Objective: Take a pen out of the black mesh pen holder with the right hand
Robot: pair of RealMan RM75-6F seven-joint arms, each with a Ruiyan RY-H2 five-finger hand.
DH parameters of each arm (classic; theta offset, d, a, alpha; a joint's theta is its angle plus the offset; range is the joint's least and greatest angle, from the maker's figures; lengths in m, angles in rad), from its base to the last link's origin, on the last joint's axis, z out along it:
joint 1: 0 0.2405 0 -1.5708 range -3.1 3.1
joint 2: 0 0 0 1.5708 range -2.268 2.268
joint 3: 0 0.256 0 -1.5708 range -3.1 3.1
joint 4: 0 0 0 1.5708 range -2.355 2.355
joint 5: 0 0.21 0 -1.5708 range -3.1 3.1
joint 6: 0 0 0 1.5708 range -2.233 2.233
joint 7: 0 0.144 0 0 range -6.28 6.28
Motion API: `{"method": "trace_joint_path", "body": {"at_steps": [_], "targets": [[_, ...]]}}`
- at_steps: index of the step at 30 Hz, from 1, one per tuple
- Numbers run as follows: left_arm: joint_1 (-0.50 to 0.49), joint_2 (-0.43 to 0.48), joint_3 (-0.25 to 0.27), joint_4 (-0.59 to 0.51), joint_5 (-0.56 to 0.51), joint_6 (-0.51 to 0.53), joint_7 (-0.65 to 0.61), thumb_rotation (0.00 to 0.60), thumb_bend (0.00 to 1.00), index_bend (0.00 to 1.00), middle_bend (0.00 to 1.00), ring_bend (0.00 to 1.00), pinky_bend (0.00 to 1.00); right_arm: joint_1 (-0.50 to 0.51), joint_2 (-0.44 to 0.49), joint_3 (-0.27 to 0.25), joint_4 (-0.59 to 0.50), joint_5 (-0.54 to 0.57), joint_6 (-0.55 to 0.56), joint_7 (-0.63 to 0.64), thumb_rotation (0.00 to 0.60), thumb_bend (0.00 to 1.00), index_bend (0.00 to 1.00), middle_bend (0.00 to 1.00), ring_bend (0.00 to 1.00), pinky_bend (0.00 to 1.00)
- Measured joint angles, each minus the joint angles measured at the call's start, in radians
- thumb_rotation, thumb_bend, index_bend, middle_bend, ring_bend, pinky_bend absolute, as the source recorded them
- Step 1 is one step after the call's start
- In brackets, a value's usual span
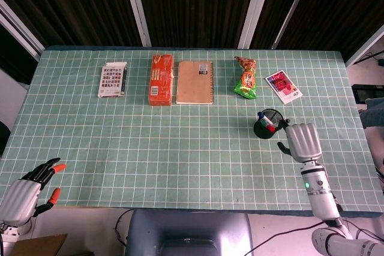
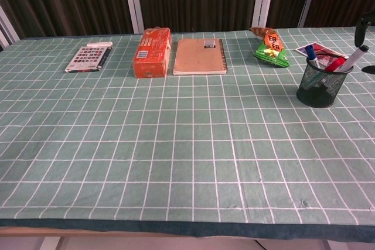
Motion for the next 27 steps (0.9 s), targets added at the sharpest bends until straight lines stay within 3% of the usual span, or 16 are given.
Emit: {"method": "trace_joint_path", "body": {"at_steps": [13, 27], "targets": [[-0.001, 0.001, 0.002, 0.006, 0.004, 0.003, -0.015, 0.600, 0.46, 0.23, 0.13, 0.20, 0.42, 0.086, -0.085, 0.010, 0.112, 0.085, -0.045, -0.015, 0.600, 0.43, 0.60, 0.94, 1.00, 0.99], [-0.003, 0.002, 0.003, 0.008, 0.005, 0.002, -0.021, 0.600, 0.46, 0.23, 0.14, 0.20, 0.42, 0.127, -0.129, -0.008, 0.189, 0.093, -0.046, 0.013, 0.600, 0.47, 0.63, 0.94, 1.00, 0.99]]}}
